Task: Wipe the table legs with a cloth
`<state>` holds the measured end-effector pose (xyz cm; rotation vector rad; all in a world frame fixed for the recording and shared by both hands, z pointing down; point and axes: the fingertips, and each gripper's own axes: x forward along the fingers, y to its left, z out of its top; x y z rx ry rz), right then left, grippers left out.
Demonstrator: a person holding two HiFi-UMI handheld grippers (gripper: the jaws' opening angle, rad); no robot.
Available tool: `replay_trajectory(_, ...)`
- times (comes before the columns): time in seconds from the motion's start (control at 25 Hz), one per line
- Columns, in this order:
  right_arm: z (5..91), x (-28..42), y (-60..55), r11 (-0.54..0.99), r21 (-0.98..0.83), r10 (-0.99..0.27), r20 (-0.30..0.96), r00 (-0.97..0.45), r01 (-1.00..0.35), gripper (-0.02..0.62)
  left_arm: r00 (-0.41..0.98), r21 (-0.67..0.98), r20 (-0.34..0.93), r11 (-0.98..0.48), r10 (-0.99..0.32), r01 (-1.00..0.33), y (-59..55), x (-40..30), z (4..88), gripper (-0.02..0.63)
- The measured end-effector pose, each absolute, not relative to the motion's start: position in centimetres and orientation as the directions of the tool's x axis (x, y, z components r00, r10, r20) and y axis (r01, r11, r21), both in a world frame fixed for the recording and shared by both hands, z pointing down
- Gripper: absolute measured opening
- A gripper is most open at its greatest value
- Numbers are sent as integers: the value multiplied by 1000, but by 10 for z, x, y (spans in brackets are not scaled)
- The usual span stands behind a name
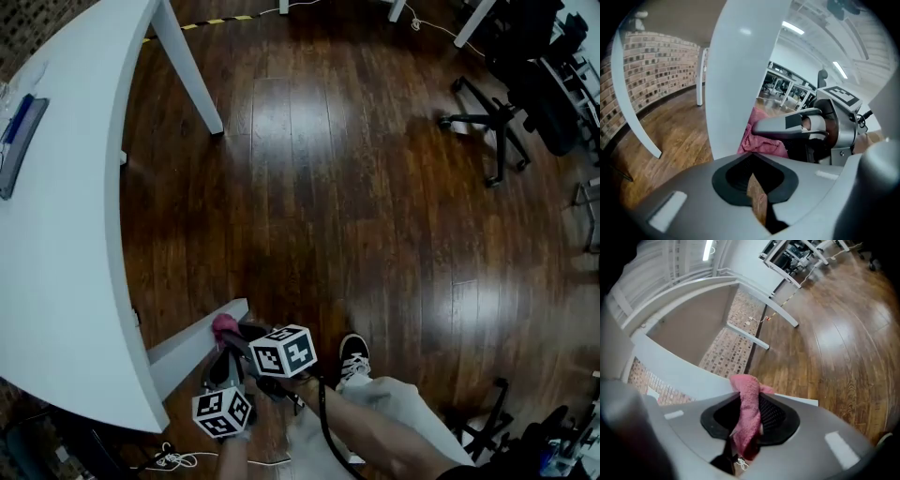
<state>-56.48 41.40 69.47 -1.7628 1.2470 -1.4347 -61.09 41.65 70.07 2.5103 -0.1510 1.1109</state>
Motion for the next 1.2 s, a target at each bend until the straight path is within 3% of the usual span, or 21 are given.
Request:
replay_trajectory(0.24, 542, -569, 415, -359, -838, -920, 391, 7, -411, 87, 750, 285, 661, -932, 21, -225, 426, -613, 547, -5)
replay_trajectory(0.48, 455, -570, 414, -243, -836, -949, 310, -58, -492, 87, 786, 252, 618, -940, -28, -231, 432, -611, 461, -5)
replay_trajectory(0.8, 433, -530, 412, -155, -825, -956, 265, -129, -543, 87, 788, 238, 607, -922, -104, -304, 448, -582, 441, -5)
replay_trajectory(1.2, 455, -495, 386, 34, -807, -873, 263, -411, -590, 89, 713, 188, 580, -788, -393, -587, 431, -522, 444, -5)
